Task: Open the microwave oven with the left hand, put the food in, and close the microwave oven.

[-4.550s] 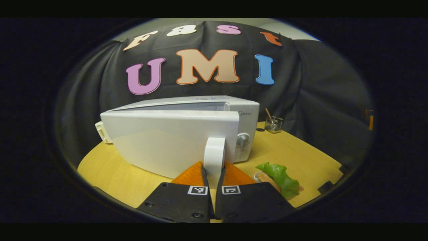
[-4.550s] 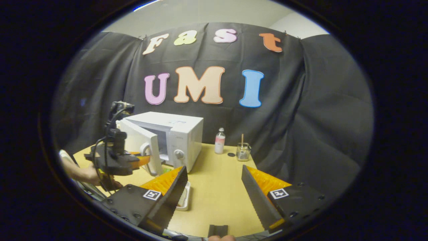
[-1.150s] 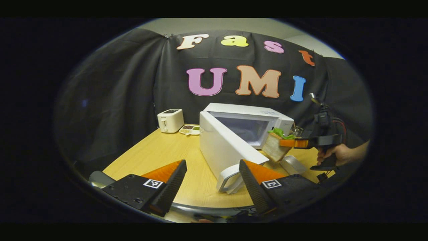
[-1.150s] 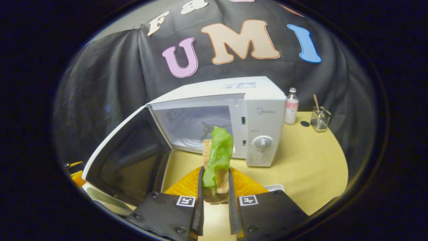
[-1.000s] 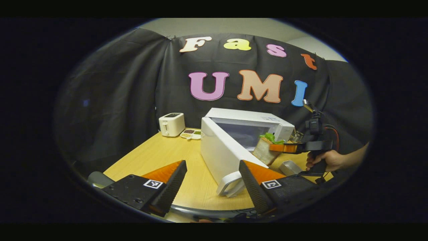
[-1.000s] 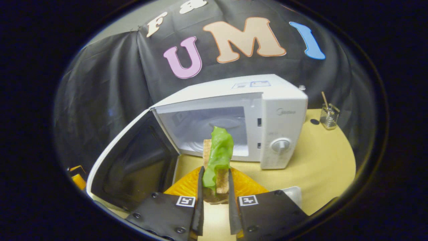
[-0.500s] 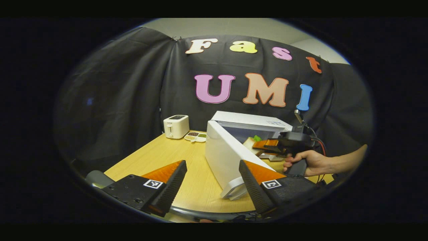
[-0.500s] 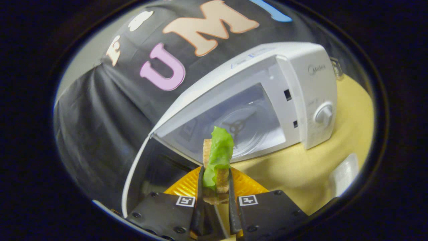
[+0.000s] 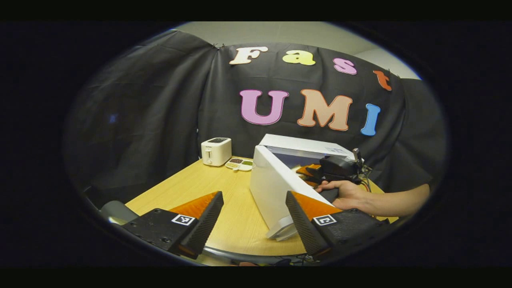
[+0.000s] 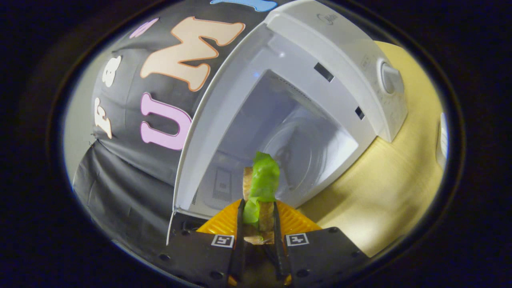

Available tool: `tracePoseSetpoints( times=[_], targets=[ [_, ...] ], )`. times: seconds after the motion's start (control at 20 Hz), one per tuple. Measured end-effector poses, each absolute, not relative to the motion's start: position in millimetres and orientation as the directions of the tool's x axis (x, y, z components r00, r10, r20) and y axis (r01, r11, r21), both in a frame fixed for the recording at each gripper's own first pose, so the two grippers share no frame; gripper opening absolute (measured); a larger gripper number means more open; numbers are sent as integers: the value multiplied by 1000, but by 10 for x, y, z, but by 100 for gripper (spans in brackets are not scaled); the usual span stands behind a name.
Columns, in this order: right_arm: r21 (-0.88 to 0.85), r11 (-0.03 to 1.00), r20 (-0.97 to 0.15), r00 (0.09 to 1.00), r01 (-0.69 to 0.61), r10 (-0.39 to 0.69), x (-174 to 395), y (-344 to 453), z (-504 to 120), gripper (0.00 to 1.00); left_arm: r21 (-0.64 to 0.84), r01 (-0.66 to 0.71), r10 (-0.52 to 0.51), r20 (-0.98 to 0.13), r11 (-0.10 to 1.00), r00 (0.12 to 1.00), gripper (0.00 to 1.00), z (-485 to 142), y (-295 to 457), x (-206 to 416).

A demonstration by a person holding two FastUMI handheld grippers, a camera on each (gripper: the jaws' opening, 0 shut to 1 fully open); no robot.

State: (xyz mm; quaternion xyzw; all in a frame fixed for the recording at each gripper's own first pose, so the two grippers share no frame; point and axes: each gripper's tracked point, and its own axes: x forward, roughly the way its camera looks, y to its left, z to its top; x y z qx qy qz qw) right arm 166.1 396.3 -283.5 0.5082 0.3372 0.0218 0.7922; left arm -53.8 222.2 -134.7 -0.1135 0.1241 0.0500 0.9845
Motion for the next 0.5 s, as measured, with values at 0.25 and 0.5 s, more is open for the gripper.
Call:
tracePoseSetpoints(
  times=[0.25,0.5],
  targets=[
    [828,429,-498,827,362,261,2042,3897,-2969,33,-235,-146,74,-288,961,955,92,-1445,2141,-641],
    [830,399,-488,853,388,184,2336,3929,-3046,32,-240,-161,79,-317,957,945,92,-1550,2126,-695]
  ],
)
